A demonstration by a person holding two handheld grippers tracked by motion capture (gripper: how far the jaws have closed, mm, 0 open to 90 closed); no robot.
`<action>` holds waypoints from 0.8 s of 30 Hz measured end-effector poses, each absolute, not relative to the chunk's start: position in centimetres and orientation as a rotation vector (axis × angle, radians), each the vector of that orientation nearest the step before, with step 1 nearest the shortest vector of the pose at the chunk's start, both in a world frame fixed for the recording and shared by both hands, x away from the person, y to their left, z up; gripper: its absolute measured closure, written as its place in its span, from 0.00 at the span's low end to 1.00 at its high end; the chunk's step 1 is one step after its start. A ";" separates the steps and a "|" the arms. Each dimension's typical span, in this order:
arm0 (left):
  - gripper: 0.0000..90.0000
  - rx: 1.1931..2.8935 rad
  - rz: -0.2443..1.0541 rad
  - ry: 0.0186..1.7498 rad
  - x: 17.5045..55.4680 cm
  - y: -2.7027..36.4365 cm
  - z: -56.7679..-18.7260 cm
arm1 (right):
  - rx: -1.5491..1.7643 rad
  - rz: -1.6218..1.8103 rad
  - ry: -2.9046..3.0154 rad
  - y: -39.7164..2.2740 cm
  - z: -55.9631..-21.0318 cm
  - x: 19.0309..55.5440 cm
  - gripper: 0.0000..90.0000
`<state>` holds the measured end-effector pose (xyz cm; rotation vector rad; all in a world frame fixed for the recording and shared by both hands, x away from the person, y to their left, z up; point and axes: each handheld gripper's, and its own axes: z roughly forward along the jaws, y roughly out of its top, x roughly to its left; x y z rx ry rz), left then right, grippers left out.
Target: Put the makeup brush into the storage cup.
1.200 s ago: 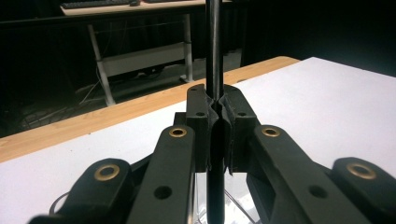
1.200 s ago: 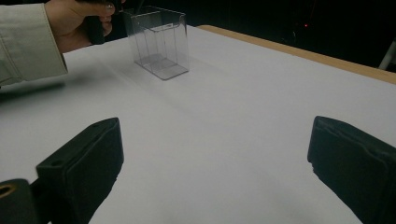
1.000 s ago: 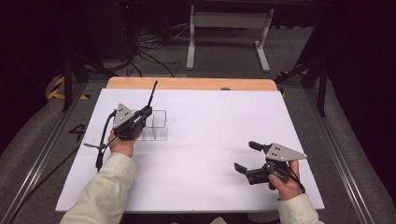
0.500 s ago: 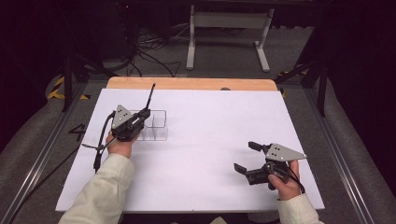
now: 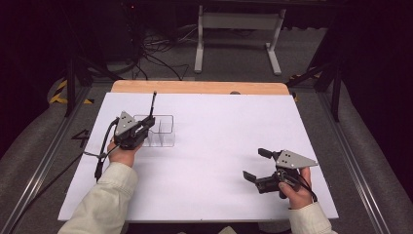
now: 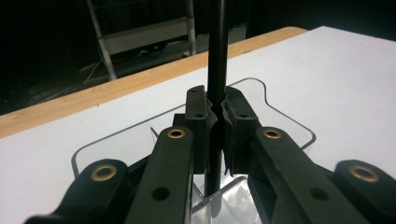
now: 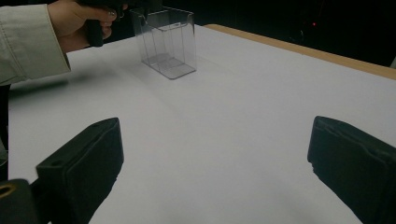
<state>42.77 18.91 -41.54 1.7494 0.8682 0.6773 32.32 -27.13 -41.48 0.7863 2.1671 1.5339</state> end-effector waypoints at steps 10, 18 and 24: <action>0.83 1.766 0.645 0.863 42.7 19.0 -41.6 | 0.784 1.528 2.171 -27.1 -41.5 32.3 0.04; 0.31 1.728 0.530 0.822 42.2 19.3 -41.0 | 0.788 1.517 2.173 -27.1 -41.5 32.3 0.04; 0.23 1.719 0.503 0.784 41.1 19.7 -40.2 | 0.799 1.526 2.153 -27.4 -41.5 32.4 0.04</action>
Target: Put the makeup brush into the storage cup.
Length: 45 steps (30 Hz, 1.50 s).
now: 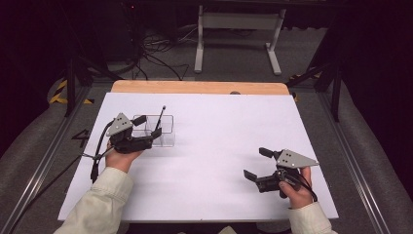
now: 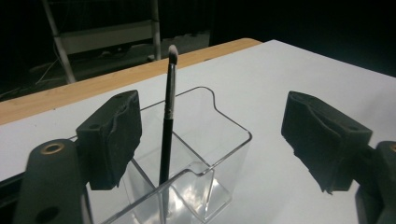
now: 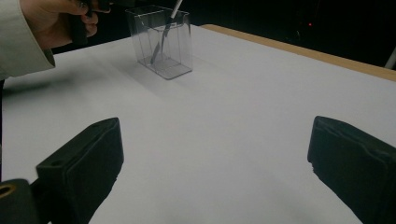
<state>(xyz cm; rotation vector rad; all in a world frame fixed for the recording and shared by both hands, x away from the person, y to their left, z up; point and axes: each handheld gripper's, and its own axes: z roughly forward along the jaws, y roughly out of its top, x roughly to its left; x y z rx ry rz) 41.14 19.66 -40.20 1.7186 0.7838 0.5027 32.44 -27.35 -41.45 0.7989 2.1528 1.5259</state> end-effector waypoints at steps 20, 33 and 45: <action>0.13 1.738 0.418 0.678 36.8 21.1 -38.5 | 0.860 1.550 2.045 -28.6 -41.1 32.6 0.04; 0.11 1.724 0.371 0.655 34.7 22.5 -39.8 | 0.880 1.563 2.025 -29.2 -41.3 32.7 0.04; 0.08 1.684 0.376 0.685 33.5 23.8 -41.6 | 0.878 1.558 2.017 -29.5 -41.7 32.6 0.04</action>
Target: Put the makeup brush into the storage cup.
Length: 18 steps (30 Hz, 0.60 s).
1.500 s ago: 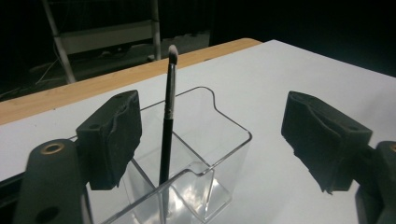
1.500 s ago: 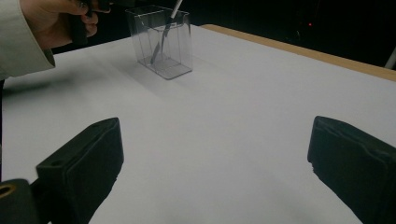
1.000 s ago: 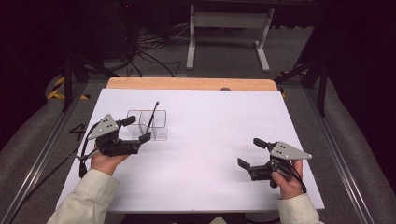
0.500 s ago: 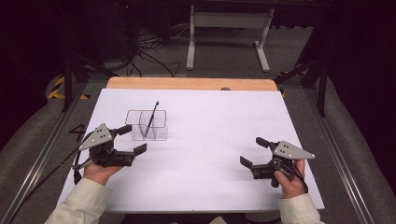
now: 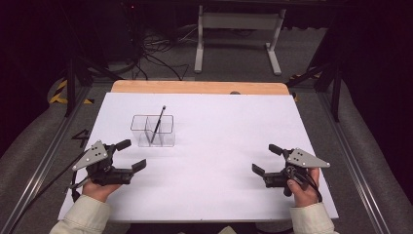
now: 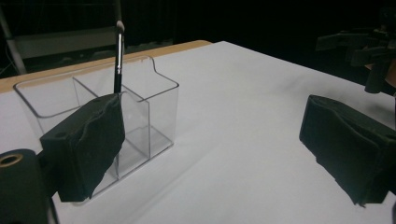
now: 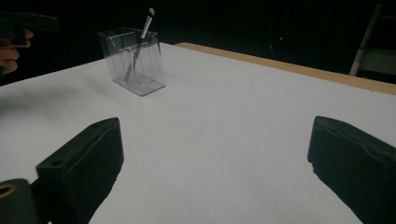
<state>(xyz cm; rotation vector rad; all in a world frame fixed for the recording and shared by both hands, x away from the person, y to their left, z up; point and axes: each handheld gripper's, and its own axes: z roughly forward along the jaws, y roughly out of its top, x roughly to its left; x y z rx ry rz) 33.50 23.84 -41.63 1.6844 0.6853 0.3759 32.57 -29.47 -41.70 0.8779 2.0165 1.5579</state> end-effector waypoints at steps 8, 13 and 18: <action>0.05 1.660 0.389 0.677 32.9 24.8 -42.9 | 0.874 1.573 1.995 -30.1 -42.0 32.2 0.04; 0.04 1.657 0.424 0.693 32.6 25.3 -43.9 | 0.880 1.564 1.990 -30.5 -42.7 32.1 0.04; 0.04 1.642 0.418 0.719 32.6 25.7 -44.8 | 0.879 1.555 1.994 -30.7 -43.2 32.0 0.04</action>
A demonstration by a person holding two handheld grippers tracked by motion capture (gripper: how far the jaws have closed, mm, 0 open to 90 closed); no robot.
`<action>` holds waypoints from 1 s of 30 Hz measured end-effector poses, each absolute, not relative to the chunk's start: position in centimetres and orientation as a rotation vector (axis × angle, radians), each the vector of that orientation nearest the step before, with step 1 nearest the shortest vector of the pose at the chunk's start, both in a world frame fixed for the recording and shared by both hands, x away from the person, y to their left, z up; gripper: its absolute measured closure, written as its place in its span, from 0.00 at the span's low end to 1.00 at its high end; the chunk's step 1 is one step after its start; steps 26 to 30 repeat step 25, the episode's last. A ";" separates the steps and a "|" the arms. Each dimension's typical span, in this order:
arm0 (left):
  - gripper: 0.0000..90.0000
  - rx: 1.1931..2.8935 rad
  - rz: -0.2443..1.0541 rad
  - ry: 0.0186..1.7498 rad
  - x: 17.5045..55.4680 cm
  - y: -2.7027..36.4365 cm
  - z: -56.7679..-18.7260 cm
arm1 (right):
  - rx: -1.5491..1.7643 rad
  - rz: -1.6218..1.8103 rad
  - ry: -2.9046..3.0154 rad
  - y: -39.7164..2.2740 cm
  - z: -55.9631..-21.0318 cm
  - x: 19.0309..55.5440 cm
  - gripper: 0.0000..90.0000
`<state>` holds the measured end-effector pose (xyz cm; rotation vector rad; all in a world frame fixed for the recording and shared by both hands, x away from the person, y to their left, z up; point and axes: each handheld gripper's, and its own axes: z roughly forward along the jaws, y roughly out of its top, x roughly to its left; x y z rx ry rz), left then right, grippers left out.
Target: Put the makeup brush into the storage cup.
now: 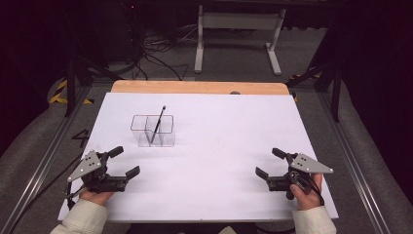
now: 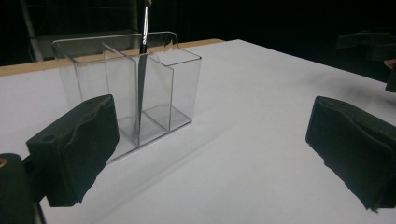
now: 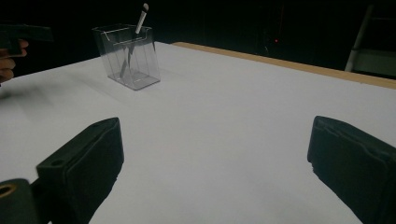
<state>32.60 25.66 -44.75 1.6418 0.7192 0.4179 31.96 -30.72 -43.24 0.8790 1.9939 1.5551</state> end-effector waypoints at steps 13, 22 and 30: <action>0.02 1.636 0.454 0.768 32.6 26.0 -46.4 | 0.898 1.526 2.004 -30.7 -44.4 31.9 0.05; 0.02 1.632 0.457 0.777 32.6 26.0 -46.5 | 0.894 1.519 2.004 -30.5 -44.6 31.9 0.05; 0.02 1.635 0.458 0.778 32.6 26.0 -46.5 | 0.890 1.524 2.000 -30.5 -44.5 31.9 0.05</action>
